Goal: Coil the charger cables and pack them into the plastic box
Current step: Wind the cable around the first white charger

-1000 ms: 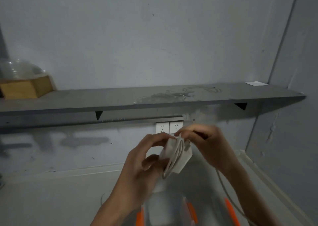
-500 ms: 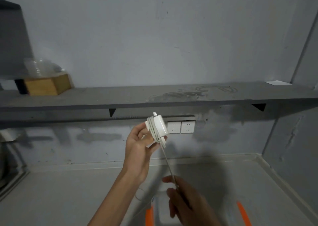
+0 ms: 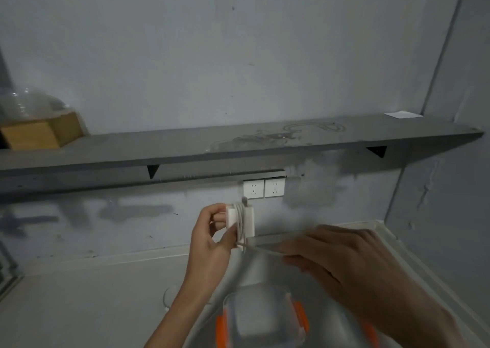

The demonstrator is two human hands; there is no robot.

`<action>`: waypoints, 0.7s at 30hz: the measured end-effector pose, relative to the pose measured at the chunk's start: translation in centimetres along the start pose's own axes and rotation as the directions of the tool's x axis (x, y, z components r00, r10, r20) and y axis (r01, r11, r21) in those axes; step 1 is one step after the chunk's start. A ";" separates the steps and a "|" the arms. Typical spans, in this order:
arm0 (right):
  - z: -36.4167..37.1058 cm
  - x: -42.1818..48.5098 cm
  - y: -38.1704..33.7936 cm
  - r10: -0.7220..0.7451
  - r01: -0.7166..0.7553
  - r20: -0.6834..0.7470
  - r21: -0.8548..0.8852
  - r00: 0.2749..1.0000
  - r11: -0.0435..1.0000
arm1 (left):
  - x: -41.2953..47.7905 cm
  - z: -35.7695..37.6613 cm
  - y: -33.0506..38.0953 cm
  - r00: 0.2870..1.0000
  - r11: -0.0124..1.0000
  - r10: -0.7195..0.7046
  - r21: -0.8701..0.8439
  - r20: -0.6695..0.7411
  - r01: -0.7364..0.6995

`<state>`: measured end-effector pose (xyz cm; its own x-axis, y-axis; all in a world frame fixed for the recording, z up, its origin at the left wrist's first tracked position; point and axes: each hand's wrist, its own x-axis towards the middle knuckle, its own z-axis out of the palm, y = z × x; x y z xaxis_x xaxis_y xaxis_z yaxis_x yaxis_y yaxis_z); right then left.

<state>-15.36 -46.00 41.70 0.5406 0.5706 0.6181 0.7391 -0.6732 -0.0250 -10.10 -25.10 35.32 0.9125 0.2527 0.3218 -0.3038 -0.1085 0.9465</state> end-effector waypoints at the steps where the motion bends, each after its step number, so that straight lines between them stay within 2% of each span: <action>1: -0.2 0.0 -0.1 -0.023 0.023 -0.004 -0.005 1.000 1.000 | 0.2 -0.1 0.2 1.000 1.000 -0.015 -0.006 -0.015 0.015; 5: -1.0 -0.1 -0.2 -0.042 0.041 -0.080 -0.015 0.996 0.999 | 0.2 -0.3 1.0 1.000 0.999 -0.024 -0.029 0.007 0.024; 8: -0.9 -0.2 -1.0 -0.107 0.105 -0.090 -0.026 0.990 0.994 | 0.8 -0.5 1.9 0.986 0.966 -0.164 -0.208 -0.027 0.155; 10: -0.3 -0.3 -1.5 -0.146 0.142 -0.089 -0.045 0.985 0.989 | 1.2 -0.7 2.1 0.977 0.956 -0.206 -0.223 -0.055 0.189; 12: -0.5 0.1 -0.9 -0.151 0.147 -0.113 -0.037 0.982 0.988 | 0.7 -0.8 2.1 0.987 0.979 -0.159 -0.136 -0.020 0.155; 14: -1.2 1.2 0.6 -0.118 0.113 -0.175 -0.040 0.977 0.993 | -0.8 -0.9 2.2 0.994 0.997 -0.064 -0.044 0.091 0.069; 17: -1.9 3.8 3.0 0.001 0.001 -0.228 0.005 0.974 1.000 | -3.5 -0.7 2.8 0.967 0.999 0.036 -0.034 0.251 -0.029; 21: 0.2 5.5 5.0 0.113 -0.032 -0.209 0.359 0.971 0.933 | -5.1 -0.9 4.0 0.940 0.992 0.118 -0.068 0.319 -0.102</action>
<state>-8.59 -46.15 44.78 0.5251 0.3799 0.7616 0.8165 -0.4774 -0.3248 -16.23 -25.92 37.44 0.9096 -0.0816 0.4075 -0.4130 -0.0685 0.9081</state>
